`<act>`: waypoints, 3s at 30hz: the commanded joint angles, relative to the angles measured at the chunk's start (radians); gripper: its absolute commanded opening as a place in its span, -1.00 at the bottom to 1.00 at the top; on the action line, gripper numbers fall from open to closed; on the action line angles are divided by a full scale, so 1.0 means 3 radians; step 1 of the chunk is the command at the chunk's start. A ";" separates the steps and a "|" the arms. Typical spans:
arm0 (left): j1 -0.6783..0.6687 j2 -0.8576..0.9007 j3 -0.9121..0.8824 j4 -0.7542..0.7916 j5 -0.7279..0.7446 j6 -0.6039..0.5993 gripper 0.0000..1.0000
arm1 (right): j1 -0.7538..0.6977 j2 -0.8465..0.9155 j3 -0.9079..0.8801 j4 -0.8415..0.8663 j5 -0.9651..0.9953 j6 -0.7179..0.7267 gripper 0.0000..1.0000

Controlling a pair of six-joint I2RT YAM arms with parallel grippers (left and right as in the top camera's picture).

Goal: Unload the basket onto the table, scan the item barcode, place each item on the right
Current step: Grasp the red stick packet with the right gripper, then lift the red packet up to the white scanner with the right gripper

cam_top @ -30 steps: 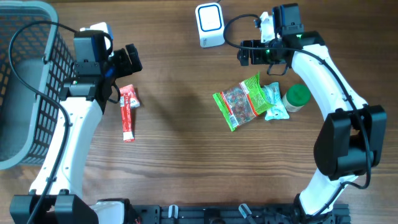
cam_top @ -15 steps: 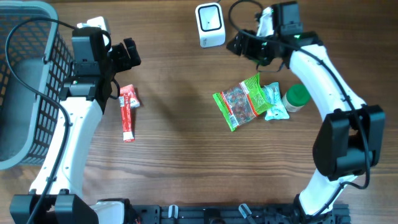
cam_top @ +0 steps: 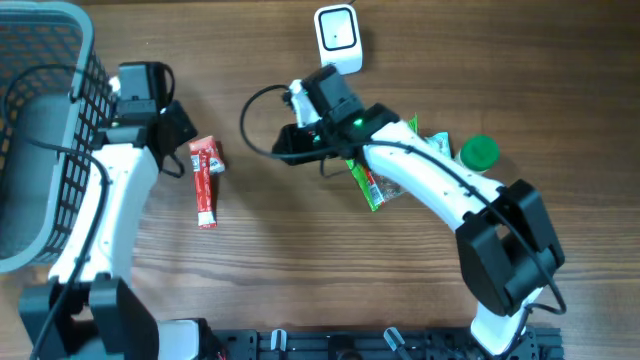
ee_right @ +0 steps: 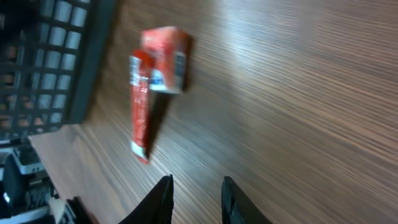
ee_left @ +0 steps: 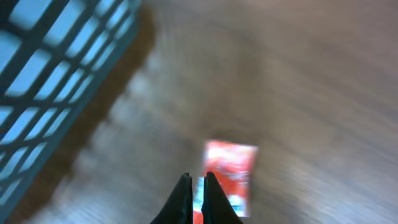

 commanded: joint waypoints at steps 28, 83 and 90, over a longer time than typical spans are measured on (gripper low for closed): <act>0.0116 0.0646 -0.0973 -0.0020 0.1175 -0.0324 -0.92 | 0.0637 0.0928 -0.0015 0.0783 -0.0426 0.0454 -0.31; -0.0193 0.0645 -0.0971 0.0135 0.1174 -0.0324 -0.92 | 0.0821 0.1216 -0.0184 0.0936 0.0596 -0.1465 -0.52; -0.0193 0.0643 -0.0971 0.0134 0.1172 -0.0324 -0.92 | 0.0816 0.1214 -0.0192 0.0904 0.0613 -0.1461 -0.91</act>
